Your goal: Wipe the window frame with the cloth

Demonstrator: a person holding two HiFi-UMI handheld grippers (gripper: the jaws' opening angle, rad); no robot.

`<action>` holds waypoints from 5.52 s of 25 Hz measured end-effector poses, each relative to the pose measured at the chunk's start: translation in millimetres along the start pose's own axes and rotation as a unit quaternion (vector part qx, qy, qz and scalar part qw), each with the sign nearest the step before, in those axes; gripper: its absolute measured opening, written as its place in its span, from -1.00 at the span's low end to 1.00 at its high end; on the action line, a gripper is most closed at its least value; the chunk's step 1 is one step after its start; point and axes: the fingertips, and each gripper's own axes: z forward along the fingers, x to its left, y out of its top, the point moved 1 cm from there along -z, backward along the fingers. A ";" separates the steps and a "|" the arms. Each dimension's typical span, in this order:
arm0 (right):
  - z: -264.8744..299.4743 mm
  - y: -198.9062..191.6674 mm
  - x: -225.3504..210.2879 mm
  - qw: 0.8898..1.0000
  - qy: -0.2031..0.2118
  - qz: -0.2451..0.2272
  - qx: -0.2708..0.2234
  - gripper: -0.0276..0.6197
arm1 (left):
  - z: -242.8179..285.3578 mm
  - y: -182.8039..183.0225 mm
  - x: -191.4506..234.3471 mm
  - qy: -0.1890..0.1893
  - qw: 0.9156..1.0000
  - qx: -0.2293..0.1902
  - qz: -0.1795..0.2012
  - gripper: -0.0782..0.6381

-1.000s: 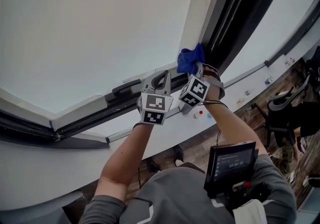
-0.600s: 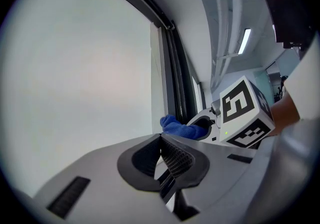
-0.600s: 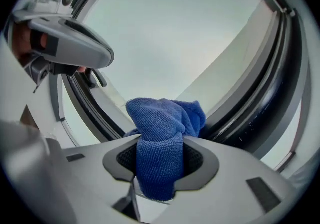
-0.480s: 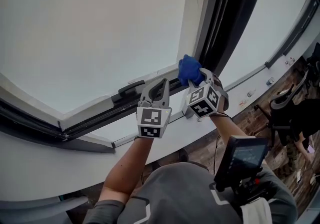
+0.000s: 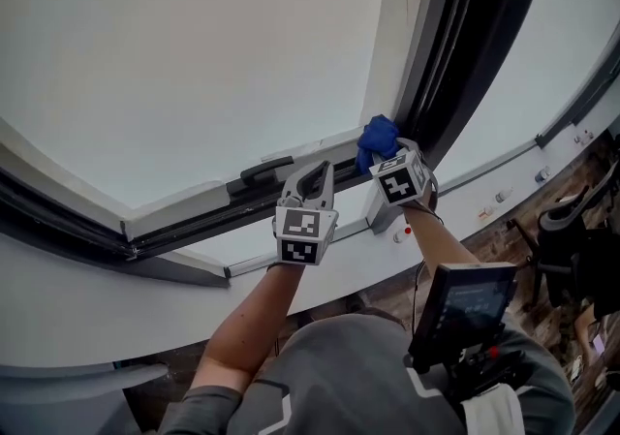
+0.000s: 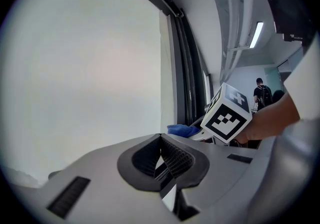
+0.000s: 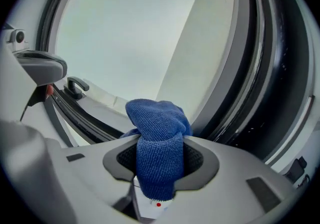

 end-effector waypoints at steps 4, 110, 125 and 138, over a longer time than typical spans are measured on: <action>24.9 -6.8 2.4 1.000 0.027 0.014 0.002 -0.38 | 8.5 -7.5 4.8 0.023 1.000 0.015 -0.002 -0.76; -38.2 211.1 584.5 0.901 0.426 -0.038 -0.069 -0.38 | -439.6 -82.0 314.4 0.411 0.910 0.009 -0.059 -0.76; -56.1 225.5 607.6 0.879 0.466 -0.052 -0.087 -0.38 | -457.2 -73.3 311.9 0.420 0.906 0.007 -0.041 -0.76; -73.6 226.8 591.2 0.843 0.526 -0.037 -0.109 -0.38 | -464.3 -75.6 298.7 0.455 0.889 -0.004 -0.060 -0.76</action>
